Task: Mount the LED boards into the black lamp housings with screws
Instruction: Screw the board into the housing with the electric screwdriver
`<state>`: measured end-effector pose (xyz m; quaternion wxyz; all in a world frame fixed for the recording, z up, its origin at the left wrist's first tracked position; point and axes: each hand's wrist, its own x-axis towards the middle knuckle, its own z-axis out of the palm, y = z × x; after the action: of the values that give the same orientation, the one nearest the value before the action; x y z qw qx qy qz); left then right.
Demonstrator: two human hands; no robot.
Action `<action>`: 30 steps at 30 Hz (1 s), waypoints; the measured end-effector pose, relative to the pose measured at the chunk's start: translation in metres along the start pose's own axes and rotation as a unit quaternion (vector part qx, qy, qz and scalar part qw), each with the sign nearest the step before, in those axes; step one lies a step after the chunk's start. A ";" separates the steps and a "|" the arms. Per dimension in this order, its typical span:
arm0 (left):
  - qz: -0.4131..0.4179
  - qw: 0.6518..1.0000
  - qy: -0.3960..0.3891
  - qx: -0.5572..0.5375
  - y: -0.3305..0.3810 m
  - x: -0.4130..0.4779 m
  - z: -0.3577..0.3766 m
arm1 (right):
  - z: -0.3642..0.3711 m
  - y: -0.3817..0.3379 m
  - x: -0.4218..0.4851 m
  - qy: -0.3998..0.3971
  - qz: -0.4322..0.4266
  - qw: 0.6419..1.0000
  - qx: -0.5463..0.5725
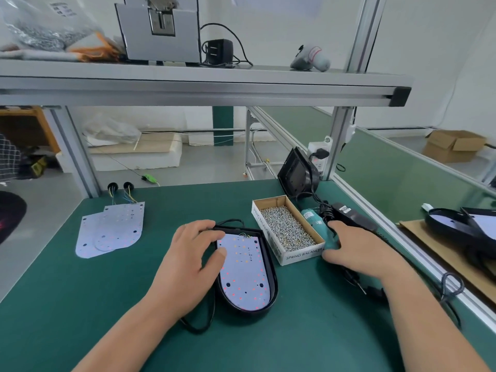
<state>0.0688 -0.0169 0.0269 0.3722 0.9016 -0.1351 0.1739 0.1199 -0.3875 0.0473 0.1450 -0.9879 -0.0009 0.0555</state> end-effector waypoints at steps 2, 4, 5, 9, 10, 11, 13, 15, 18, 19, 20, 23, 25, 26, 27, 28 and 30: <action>0.012 1.000 0.016 0.002 0.005 0.001 -0.002 | -0.002 -0.001 0.002 0.000 0.005 0.999 0.049; 0.027 0.999 0.028 0.006 0.012 0.002 -0.004 | -0.006 0.001 0.003 0.010 0.030 0.992 0.126; 0.033 0.999 0.031 0.007 0.016 0.003 -0.004 | -0.008 0.003 0.003 0.016 0.040 0.984 0.170; 0.062 0.997 0.016 0.032 0.037 0.009 0.000 | -0.014 0.003 0.000 0.016 0.011 0.909 0.416; 0.075 0.996 0.001 0.050 0.043 0.012 0.002 | -0.015 0.003 -0.002 0.020 0.002 0.877 0.481; 0.085 0.994 -0.021 0.073 0.050 0.016 0.004 | -0.017 0.000 -0.004 0.018 -0.005 0.840 0.543; 0.103 0.984 -0.078 0.126 0.063 0.030 0.009 | -0.019 -0.008 -0.007 -0.002 -0.008 0.765 0.644; 0.110 0.972 -0.138 0.158 0.073 0.047 0.019 | -0.018 -0.017 -0.008 -0.010 -0.012 0.707 0.707; 0.130 0.945 -0.195 0.227 0.086 0.076 0.044 | -0.010 -0.029 -0.007 -0.002 -0.046 0.665 0.746; 0.135 0.934 -0.206 0.257 0.090 0.084 0.053 | -0.007 -0.032 -0.006 0.005 -0.056 0.658 0.751; 0.138 0.925 -0.215 0.283 0.095 0.091 0.062 | -0.005 -0.034 -0.006 0.011 -0.065 0.649 0.758; 0.131 0.904 -0.251 0.321 0.104 0.105 0.081 | 0.000 -0.037 -0.004 0.011 -0.075 0.622 0.780; 0.116 0.900 -0.273 0.320 0.104 0.109 0.091 | 0.001 -0.038 -0.003 0.013 -0.073 0.620 0.781; 0.111 0.899 -0.279 0.318 0.103 0.111 0.095 | 0.001 -0.039 -0.003 0.015 -0.069 0.624 0.778; 0.108 0.900 -0.282 0.314 0.102 0.112 0.098 | 0.000 -0.040 -0.003 0.019 -0.063 0.630 0.774; 0.106 0.901 -0.285 0.310 0.101 0.113 0.100 | -0.001 -0.041 -0.002 0.021 -0.057 0.636 0.769; 0.100 0.901 -0.297 0.300 0.099 0.115 0.103 | -0.002 -0.042 -0.002 0.027 -0.045 0.640 0.767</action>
<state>0.1578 -0.1725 0.0682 0.0070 0.9620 -0.2707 -0.0334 0.1191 -0.3480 0.0612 0.8528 -0.5223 0.0016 0.0033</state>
